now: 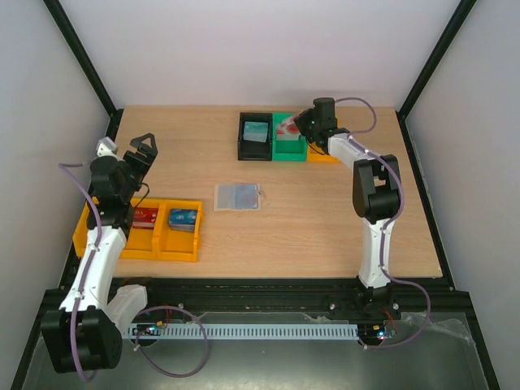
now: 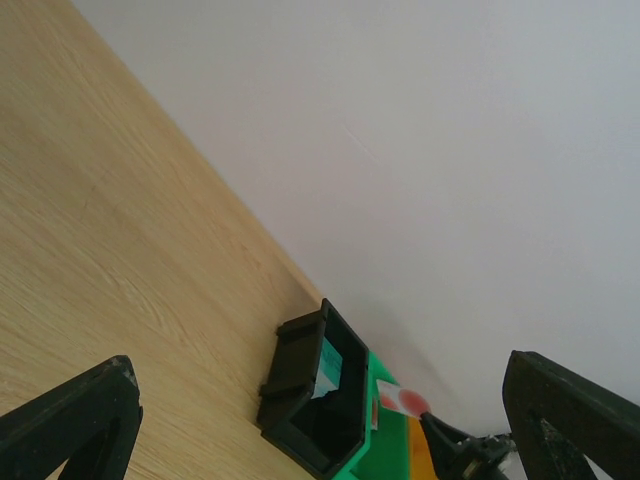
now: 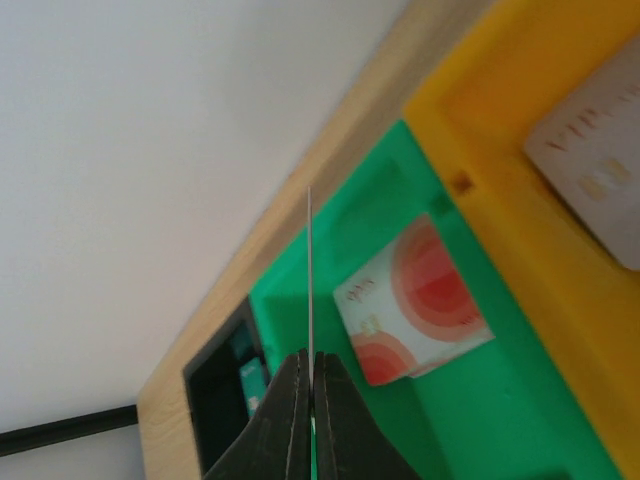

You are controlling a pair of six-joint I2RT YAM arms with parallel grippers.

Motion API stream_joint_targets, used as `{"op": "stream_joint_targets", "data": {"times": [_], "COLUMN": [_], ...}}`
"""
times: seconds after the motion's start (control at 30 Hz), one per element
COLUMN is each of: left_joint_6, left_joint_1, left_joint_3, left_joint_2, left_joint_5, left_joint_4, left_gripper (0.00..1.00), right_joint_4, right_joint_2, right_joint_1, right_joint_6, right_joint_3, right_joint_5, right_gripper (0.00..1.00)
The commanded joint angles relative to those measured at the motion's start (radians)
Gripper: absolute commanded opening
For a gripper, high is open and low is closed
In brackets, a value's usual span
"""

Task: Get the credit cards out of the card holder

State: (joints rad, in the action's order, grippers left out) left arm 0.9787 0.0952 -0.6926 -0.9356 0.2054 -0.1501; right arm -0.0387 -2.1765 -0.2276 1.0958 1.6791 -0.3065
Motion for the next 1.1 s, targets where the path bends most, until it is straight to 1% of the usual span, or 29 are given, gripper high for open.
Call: {"op": "stream_joint_targets", "data": {"times": [0.0,0.17,0.33,0.43,0.6,0.63,0.77,0.87,1.0,1.07], "left_joint_6": [0.020,0.028,0.018,0.017,0.015,0.017,0.018,0.019,0.020,0.020], "left_joint_1": [0.006,0.007,0.019,0.029,0.038,0.039,0.042,0.044,0.044,0.044], "left_joint_3": [0.011,0.025,0.021,0.019,0.019,0.020,0.021,0.022,0.022,0.021], "left_joint_2": [-0.003,0.002,0.002,-0.001,-0.004,-0.004,-0.003,-0.002,-0.002,-0.001], "left_joint_5": [0.009,0.010,0.010,0.008,0.009,0.009,0.010,0.011,0.013,0.014], "left_joint_4": [-0.057,-0.045,-0.040,-0.048,-0.056,-0.055,-0.056,-0.061,-0.062,-0.064], "left_gripper": [1.00,0.99,0.99,1.00,1.00,0.99,0.99,1.00,0.99,0.99], "right_joint_4": [-0.035,-0.029,-0.018,-0.018,0.010,0.027,0.097,0.187,0.267,0.285], "right_joint_2": [0.030,-0.063,-0.112,-0.124,-0.141,-0.145,-0.133,-0.132,-0.117,-0.109], "right_joint_1": [0.000,-0.002,-0.017,-0.024,-0.030,-0.030,-0.029,-0.030,-0.030,-0.029], "right_joint_6": [0.043,0.061,0.059,0.078,0.065,0.060,0.011,-0.057,-0.140,-0.171], "right_joint_3": [-0.058,0.034,0.111,0.117,0.145,0.154,0.183,0.240,0.282,0.297], "right_joint_5": [0.038,-0.006,-0.003,-0.006,0.005,0.009,0.065,0.116,0.180,0.210], "right_gripper": [0.02,0.02,0.02,0.02,0.02,0.04,0.24,0.36,0.46,0.49]}}
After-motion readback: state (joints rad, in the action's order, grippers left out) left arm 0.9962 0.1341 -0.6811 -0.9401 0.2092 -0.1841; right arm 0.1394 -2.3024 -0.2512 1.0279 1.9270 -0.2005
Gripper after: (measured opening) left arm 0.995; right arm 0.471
